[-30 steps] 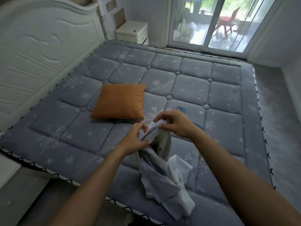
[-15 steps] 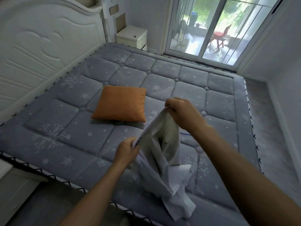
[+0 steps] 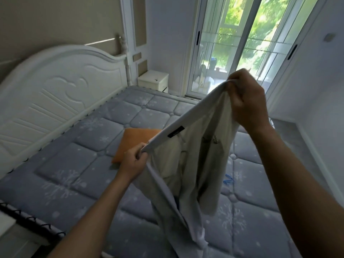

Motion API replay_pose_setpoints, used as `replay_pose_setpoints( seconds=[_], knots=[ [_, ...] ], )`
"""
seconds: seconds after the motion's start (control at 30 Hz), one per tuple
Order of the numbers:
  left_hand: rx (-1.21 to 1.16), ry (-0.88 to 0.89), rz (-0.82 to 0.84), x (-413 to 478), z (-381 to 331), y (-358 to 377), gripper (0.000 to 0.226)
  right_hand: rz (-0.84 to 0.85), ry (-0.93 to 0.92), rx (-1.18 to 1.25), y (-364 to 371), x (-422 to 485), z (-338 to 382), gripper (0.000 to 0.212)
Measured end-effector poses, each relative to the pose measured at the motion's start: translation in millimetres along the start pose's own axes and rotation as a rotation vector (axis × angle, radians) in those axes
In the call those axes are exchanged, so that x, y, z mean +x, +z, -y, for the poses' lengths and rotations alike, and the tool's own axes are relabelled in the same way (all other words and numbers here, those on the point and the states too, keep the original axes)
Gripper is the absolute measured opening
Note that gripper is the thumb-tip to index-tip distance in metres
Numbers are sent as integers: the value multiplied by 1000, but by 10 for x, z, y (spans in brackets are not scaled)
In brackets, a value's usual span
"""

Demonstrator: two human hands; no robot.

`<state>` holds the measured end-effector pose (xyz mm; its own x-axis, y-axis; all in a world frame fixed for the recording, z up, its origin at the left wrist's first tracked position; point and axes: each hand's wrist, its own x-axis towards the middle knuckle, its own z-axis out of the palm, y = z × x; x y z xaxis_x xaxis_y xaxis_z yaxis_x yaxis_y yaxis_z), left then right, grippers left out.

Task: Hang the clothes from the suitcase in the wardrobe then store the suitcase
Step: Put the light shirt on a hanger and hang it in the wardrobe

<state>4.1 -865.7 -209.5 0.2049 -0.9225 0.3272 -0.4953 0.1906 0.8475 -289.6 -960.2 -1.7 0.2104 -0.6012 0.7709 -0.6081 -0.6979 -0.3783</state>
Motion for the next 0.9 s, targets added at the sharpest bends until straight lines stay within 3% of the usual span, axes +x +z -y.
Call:
replay_pose_setpoints(
  seconds=[0.23, 0.4, 0.53, 0.67, 0.83, 0.9],
  knots=[
    [50, 262, 117, 305, -460, -484, 24, -193, 35, 35, -329, 387, 275, 18],
    [253, 276, 293, 373, -613, -865, 35, -153, 143, -50, -507, 437, 324, 19],
    [244, 271, 290, 459, -679, -1189, 25, -21, 300, -78, -611, 324, 173, 20],
    [297, 241, 457, 627, -543, -1195, 12, 113, 469, -21, -487, 105, -139, 13],
    [296, 58, 665, 817, 13, -797, 37, 541, 815, -45, -193, -513, -919, 5],
    [305, -17, 702, 819, 307, -548, 47, 615, 923, -7, -2, -919, -1285, 6]
  ],
)
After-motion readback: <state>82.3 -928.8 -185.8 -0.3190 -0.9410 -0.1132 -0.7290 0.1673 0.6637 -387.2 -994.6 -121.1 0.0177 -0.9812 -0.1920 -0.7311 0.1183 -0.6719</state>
